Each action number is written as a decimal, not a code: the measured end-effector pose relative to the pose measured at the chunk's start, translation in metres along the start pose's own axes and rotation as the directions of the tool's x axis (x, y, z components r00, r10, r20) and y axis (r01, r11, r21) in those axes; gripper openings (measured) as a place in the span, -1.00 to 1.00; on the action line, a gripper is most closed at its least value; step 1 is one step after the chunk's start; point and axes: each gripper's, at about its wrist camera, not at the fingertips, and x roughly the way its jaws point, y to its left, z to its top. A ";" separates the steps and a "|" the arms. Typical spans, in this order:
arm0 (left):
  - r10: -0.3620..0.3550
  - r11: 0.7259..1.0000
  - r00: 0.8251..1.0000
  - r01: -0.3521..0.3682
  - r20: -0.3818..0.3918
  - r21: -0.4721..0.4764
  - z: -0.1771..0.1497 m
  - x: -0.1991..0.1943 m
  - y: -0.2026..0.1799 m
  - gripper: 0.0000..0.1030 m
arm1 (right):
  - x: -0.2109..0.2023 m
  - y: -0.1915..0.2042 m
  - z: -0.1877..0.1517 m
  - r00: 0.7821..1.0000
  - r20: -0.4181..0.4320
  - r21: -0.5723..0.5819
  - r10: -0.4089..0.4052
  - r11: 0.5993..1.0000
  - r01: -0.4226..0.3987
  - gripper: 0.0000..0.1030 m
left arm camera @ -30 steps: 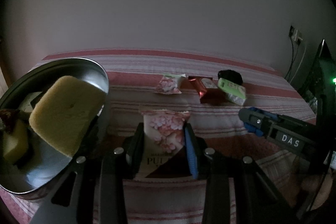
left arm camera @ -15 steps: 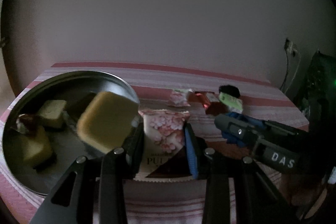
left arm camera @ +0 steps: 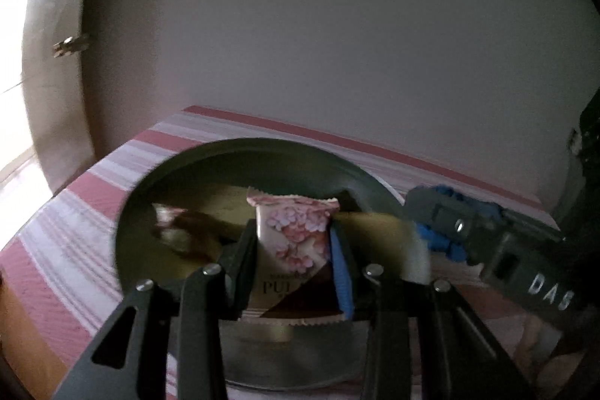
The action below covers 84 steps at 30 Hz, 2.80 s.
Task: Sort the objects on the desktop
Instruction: 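Carry the pink floral packet and the blue cloth over the steel pan, then open both tools to drop the packet and the cloth into the pan, then move both tools from the pan back to the remaining pile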
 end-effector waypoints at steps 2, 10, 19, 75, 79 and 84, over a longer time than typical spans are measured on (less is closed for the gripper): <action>0.028 0.999 1.000 -0.028 0.002 -0.017 0.002 0.001 0.012 -0.32 | 0.014 0.010 0.010 1.000 0.001 -0.019 0.000 1.000 0.000 -0.36; 0.104 0.994 0.994 -0.105 -0.030 -0.031 0.009 0.018 0.041 -0.32 | 0.081 0.020 0.051 0.997 -0.064 0.004 -0.037 0.999 0.037 -0.36; 0.142 0.990 0.987 -0.143 -0.080 -0.006 0.010 0.035 0.043 -0.32 | 0.118 0.010 0.066 0.985 -0.155 0.014 -0.072 0.997 0.075 -0.36; 0.340 0.938 0.885 -0.341 0.319 -0.056 -0.014 -0.016 -0.022 0.98 | -0.036 -0.085 -0.013 0.834 0.309 0.232 -0.456 0.887 0.399 0.93; 0.316 0.947 0.900 -0.318 0.300 -0.041 -0.015 -0.013 -0.029 0.98 | -0.039 -0.094 -0.016 0.825 0.286 0.221 -0.489 0.871 0.439 0.93; 0.296 0.951 0.905 -0.308 0.304 -0.011 -0.019 -0.013 -0.044 0.98 | -0.049 -0.108 -0.022 0.813 0.262 0.200 -0.520 0.853 0.482 0.93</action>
